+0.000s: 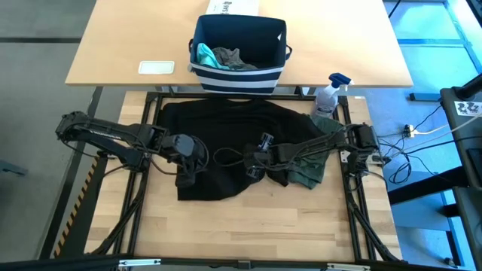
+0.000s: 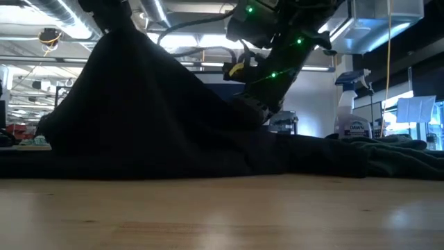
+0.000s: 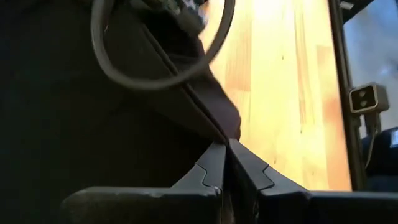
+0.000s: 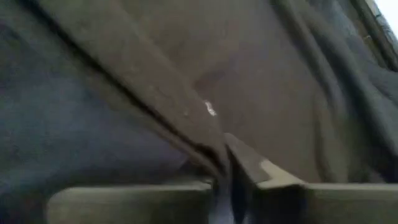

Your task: Fold Laundry from Bin

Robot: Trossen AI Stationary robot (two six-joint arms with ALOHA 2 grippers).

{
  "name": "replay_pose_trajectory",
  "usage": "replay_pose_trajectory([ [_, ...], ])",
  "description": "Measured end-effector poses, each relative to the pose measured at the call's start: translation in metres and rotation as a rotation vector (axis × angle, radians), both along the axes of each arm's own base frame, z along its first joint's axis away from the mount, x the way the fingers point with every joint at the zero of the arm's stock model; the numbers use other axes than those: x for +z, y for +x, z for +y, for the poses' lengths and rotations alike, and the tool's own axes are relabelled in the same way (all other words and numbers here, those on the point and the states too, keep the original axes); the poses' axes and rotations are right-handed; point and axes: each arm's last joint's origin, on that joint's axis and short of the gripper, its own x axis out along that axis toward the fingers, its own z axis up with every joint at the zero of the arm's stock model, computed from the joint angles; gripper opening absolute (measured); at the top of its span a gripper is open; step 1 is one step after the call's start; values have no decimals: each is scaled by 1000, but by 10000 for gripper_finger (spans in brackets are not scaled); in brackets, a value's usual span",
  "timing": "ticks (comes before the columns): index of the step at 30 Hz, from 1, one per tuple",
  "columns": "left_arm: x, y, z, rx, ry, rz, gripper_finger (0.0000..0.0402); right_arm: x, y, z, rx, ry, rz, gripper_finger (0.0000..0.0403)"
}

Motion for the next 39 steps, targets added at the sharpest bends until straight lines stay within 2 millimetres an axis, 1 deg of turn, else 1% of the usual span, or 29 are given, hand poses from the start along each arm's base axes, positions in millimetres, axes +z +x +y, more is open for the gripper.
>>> replay_pose_trajectory([
  [1, -1, -1, 0, -2, 3, 11, 5, 5, -1, 0, 8, 1, -9, 13],
  [3, -3, -4, 1, -3, 9, 45, 5, 16, -3, 0, 11, 8, -12, 17],
  [5, -5, -7, 1, -1, 18, 81, 5, 28, -6, 2, 25, 27, -15, 9],
  [7, -7, -10, 2, 1, 31, 125, 5, 43, -9, 5, 65, 63, -30, 5],
  [9, -9, -14, 3, 2, 51, 164, 5, 59, -11, 6, 111, 100, -47, 9],
  [14, -13, -21, 5, 25, 99, 241, 5, 84, -26, 10, 197, 236, 34, 4],
  [17, -6, -21, 1, 6, 49, 235, 5, 107, -39, 20, 276, 323, 64, 4],
  [19, 2, -19, -5, -19, -5, 198, 5, 116, -48, 32, 343, 383, 86, 3],
  [22, 8, -18, -19, -51, -96, 162, 5, 124, -60, 57, 428, 465, 87, 4],
  [26, 8, -16, -48, -78, -182, 151, 5, 124, -74, 96, 490, 512, 119, 2],
  [29, -1, -13, -74, -85, -191, 185, 5, 112, -85, 129, 511, 560, 108, 3],
  [32, -16, -6, -106, -91, -197, 202, 5, 95, -103, 159, 499, 595, 130, 4],
  [35, -34, 1, -139, -111, -202, 191, 5, 76, -121, 185, 479, 631, 88, 4],
  [39, -67, 5, -178, -122, -192, 236, 5, 49, -143, 211, 432, 732, 5, 4],
])
